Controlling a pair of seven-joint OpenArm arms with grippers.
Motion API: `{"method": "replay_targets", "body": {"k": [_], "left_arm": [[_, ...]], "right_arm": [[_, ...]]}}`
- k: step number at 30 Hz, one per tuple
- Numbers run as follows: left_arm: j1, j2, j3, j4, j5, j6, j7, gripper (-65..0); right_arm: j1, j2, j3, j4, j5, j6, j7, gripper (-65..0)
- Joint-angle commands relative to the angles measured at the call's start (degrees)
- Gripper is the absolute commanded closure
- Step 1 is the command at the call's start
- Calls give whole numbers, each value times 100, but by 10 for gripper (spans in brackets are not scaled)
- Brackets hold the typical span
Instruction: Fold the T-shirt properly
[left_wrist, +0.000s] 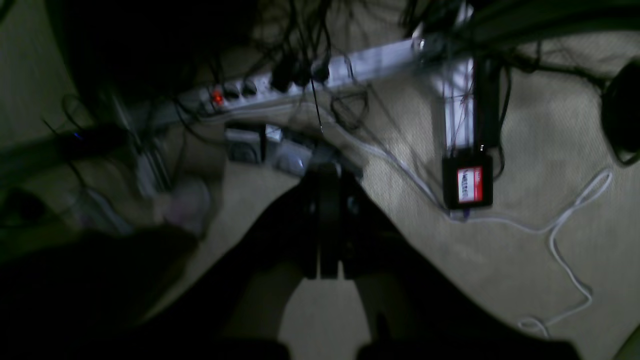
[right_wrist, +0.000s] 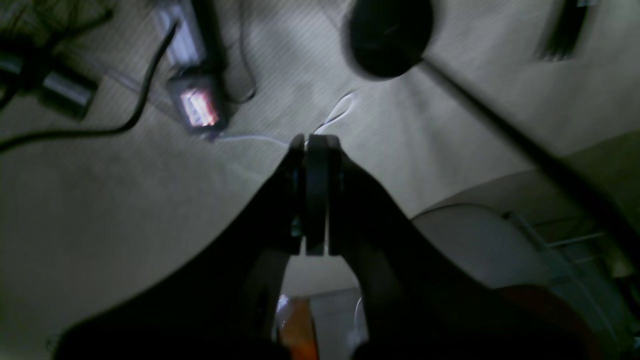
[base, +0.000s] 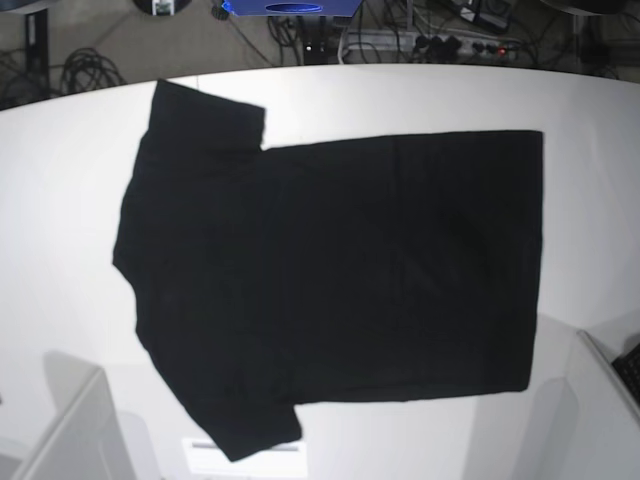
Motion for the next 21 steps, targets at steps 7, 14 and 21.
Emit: {"method": "replay_targets", "body": {"k": [7, 14, 21], "left_arm": [[1236, -886, -16, 2068, -1598, 32, -43, 0], [1957, -1256, -96, 3527, -1554, 32, -43, 0], [2291, -1053, -913, 4688, -1440, 32, -34, 0]], "right_arm": [[-665, -387, 644, 1763, 32, 16, -485, 0], [-859, -756, 1321, 3512, 32, 16, -1039, 0], [-428, -783, 1348, 4655, 32, 25, -1672, 0]]}}
